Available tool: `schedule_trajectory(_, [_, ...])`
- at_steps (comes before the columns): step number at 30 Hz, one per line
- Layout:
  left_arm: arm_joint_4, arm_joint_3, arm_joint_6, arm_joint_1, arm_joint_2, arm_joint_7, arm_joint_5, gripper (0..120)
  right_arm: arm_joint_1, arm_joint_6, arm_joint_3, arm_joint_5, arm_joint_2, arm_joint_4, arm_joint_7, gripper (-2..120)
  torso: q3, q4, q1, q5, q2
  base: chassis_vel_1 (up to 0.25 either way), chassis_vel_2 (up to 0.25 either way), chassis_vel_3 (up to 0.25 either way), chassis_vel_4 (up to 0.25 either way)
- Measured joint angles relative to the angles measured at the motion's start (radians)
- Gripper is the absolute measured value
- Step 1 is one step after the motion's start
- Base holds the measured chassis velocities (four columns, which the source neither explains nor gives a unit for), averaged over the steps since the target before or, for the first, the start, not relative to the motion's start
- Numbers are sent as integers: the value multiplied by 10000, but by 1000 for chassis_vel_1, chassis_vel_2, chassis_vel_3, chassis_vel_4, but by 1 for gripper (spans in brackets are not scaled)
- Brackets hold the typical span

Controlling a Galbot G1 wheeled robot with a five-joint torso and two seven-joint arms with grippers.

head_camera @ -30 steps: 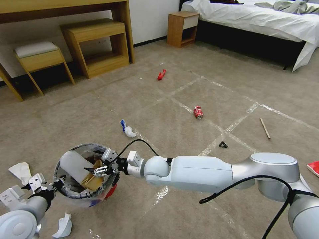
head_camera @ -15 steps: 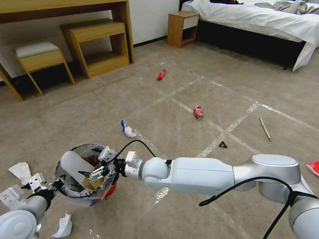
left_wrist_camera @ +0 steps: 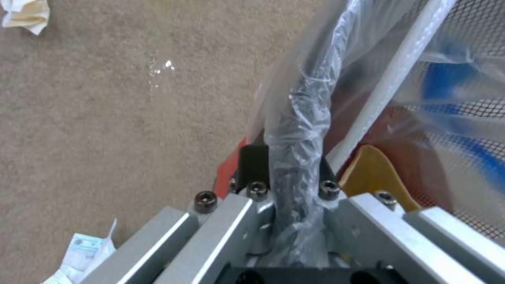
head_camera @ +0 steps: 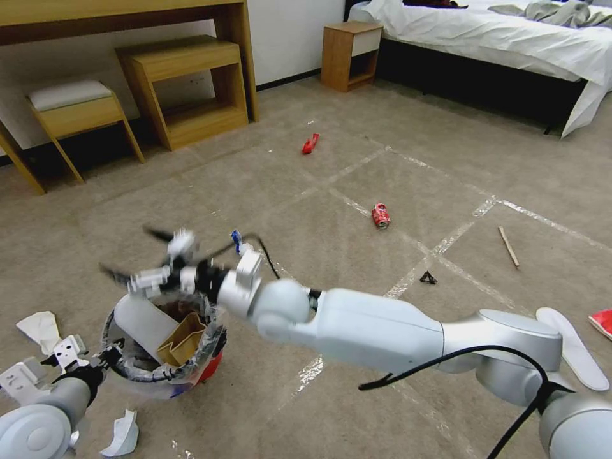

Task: Pick up the trash bin and place the garbage on the floor into it.

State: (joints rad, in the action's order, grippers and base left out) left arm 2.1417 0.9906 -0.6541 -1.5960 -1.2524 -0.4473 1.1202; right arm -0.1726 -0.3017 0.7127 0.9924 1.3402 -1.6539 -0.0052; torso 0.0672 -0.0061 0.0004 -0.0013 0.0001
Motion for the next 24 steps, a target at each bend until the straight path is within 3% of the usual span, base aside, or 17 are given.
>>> schedule_trajectory(6, [58, 103, 47, -25, 13, 25, -27, 1, -543, -18, -2471, 372, -435, -755, -64, 100, 0, 0, 0, 2, 0, 0, 0, 0, 0])
schedule_trajectory(10, [66, 144, 126, -54, 66, 112, -128, 1, -1487, 134, -4856, 558, -1448, -1262, -148, 100, 0, -1, 0, 3, 0, 0, 0, 0, 0])
schedule_trajectory(12, [63, 151, 135, -52, 67, 113, -139, 1, -1665, 155, -5164, 563, -1625, -1335, -151, 100, 0, -2, 0, 4, 0, 0, 0, 0, 0])
schedule_trajectory(14, [62, 186, 157, -29, 69, 134, -150, 1, -2593, 166, -6646, 502, -2477, -1657, -216, 100, 1, -4, 0, 5, 0, 0, 0, 0, 0])
schedule_trajectory(19, [90, 241, 163, -18, 75, 154, -171, 1, -3945, 29, -8580, 439, -3506, -2248, -313, 100, 0, -6, 0, 4, 0, 0, 0, 0, 0])
schedule_trajectory(24, [122, 285, 206, -20, 67, 182, -271, 1, -5675, -22, -10579, 131, -3990, -2854, -329, 100, -1, 1, 0, 2, 0, 0, 0, 0, 0])
